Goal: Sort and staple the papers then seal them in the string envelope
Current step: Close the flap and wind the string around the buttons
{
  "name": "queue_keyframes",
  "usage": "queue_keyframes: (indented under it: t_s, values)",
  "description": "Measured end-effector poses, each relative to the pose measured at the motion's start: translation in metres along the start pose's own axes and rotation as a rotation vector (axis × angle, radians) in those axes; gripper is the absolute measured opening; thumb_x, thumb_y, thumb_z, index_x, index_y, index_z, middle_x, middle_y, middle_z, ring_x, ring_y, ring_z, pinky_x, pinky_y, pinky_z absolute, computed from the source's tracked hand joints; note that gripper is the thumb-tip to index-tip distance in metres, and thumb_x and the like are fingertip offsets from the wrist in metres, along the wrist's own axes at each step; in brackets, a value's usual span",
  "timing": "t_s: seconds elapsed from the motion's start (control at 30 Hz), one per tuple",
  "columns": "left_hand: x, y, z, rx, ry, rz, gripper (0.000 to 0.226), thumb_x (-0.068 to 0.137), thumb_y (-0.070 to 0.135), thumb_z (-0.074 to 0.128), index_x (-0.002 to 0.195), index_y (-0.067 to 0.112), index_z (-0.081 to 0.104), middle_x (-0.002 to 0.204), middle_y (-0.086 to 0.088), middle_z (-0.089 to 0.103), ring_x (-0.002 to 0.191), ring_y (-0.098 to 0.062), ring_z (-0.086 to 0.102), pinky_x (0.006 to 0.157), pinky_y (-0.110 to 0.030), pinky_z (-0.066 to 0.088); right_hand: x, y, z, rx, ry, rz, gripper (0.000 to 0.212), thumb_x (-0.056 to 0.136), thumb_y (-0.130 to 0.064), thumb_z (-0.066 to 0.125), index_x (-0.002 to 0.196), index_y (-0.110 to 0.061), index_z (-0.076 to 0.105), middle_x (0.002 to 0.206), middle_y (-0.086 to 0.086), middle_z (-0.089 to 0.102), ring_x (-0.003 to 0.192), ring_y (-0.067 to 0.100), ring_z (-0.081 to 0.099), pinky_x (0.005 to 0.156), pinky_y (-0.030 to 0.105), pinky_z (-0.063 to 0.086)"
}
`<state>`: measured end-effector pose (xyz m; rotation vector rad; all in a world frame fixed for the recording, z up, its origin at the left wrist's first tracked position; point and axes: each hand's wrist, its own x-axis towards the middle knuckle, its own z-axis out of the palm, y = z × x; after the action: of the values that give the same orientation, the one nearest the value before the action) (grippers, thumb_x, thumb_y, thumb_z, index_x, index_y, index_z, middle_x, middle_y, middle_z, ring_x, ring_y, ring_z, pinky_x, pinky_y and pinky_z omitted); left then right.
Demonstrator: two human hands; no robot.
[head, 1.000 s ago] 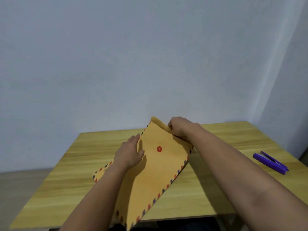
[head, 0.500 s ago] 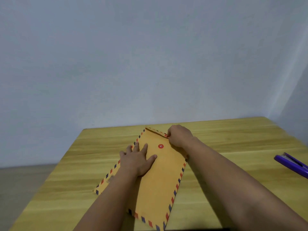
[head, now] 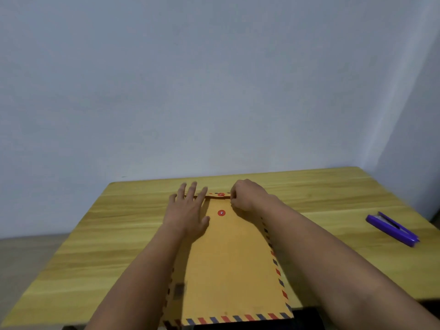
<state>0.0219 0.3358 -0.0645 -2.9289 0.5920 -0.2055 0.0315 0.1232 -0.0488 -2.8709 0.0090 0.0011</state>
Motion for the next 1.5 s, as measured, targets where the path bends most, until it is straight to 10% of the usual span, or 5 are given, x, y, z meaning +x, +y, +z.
queue_keyframes:
  t_s: [0.3,0.6,0.7,1.03,1.5]
  values:
    - [0.022,-0.011,0.053,-0.27,-0.077,-0.008,0.07,0.095,0.068,0.018,0.159,0.041,0.011,0.169,0.009,0.007,0.156,-0.021,0.0,0.124,-0.052,0.004,0.008,0.009,-0.015,0.323,0.162,0.009,0.036,0.092,-0.033,0.066,0.062,-0.02,0.05,0.07,-0.007,0.054,0.083,0.015,0.059,0.093,0.045,0.037]
    - [0.02,-0.011,0.055,-0.297,-0.046,-0.02,0.069,0.095,0.069,0.02,0.158,0.041,0.016,0.168,0.01,0.01,0.156,-0.019,0.003,0.124,-0.051,0.004,-0.004,-0.012,-0.072,1.371,0.424,0.116,0.025,0.1,-0.024,0.065,0.078,-0.014,0.067,0.082,0.003,0.073,0.085,0.013,0.071,0.085,0.032,0.05]
    - [0.021,-0.011,0.055,-0.304,-0.04,-0.025,0.07,0.094,0.069,0.02,0.158,0.041,0.017,0.168,0.01,0.011,0.156,-0.02,0.003,0.124,-0.051,0.004,-0.005,-0.014,-0.08,1.695,0.332,0.107,0.025,0.103,-0.021,0.062,0.079,-0.015,0.057,0.065,0.003,0.053,0.056,0.016,0.054,0.06,0.032,0.051]
    - [0.022,-0.011,0.056,-0.349,-0.03,-0.061,0.07,0.093,0.07,0.025,0.157,0.042,0.022,0.168,0.01,0.014,0.156,-0.019,0.005,0.124,-0.049,0.004,-0.02,-0.017,-0.012,-0.039,0.086,0.13,0.012,0.096,-0.026,0.056,0.093,-0.017,0.063,0.092,0.002,0.065,0.086,0.025,0.063,0.069,0.034,0.05]
    - [0.024,-0.01,0.058,-0.35,-0.007,-0.098,0.069,0.094,0.067,0.025,0.157,0.039,0.024,0.168,0.006,0.017,0.155,-0.021,0.008,0.125,-0.046,0.008,-0.037,-0.022,0.028,-0.246,0.092,-0.095,0.025,0.098,-0.015,0.054,0.111,-0.021,0.074,0.103,0.004,0.073,0.096,0.028,0.068,0.07,0.035,0.047]
